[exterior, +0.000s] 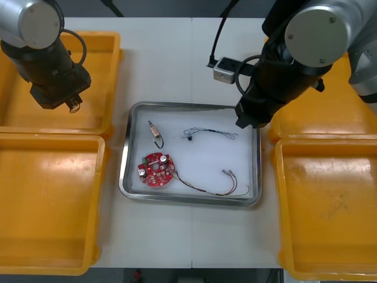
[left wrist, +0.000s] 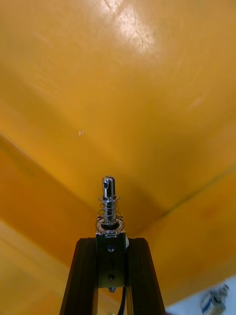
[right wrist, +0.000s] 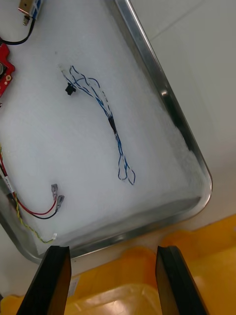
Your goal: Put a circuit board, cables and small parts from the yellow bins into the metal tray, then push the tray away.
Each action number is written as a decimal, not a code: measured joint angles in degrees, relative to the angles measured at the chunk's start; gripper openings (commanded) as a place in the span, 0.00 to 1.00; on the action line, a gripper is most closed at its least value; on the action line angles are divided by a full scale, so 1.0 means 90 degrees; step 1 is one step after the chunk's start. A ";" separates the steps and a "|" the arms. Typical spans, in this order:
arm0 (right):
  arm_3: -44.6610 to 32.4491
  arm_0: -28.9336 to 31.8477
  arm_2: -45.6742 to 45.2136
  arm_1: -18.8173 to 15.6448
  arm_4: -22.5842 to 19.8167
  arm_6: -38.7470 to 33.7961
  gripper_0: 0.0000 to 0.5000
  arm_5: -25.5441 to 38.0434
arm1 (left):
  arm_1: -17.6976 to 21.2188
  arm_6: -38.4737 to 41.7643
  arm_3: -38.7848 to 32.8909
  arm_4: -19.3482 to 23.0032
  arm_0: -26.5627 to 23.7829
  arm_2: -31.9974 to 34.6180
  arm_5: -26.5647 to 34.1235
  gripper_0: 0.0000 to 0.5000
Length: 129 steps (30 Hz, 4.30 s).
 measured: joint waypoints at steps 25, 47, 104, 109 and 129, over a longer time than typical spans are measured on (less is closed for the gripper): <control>-0.2362 0.2586 -0.2531 -0.1858 -0.0561 -0.3824 1.00 0.0643 | -0.0323 0.3002 -0.1899 0.0646 -0.0122 0.0321 0.0599 0.00; -0.2126 0.4320 -0.3677 -0.2050 -0.0378 -0.3892 1.00 -0.0039 | -0.2198 0.4977 -0.2004 -0.1704 -0.0125 -0.1219 0.0124 0.00; -0.1520 0.4521 -0.3677 -0.2046 0.0047 -0.3889 1.00 -0.0434 | -0.2717 0.4073 -0.0936 -0.2688 0.0008 -0.2223 -0.0885 1.00; -0.1520 0.4521 -0.3677 -0.2046 0.0047 -0.3889 1.00 -0.0434 | -0.2718 0.4073 -0.1037 -0.2688 0.0008 -0.2221 -0.0825 1.00; -0.1514 0.4526 -0.3678 -0.2045 0.0053 -0.3889 1.00 -0.0440 | -0.0996 0.3130 -0.3870 -0.0294 -0.0058 -0.0486 0.1639 1.00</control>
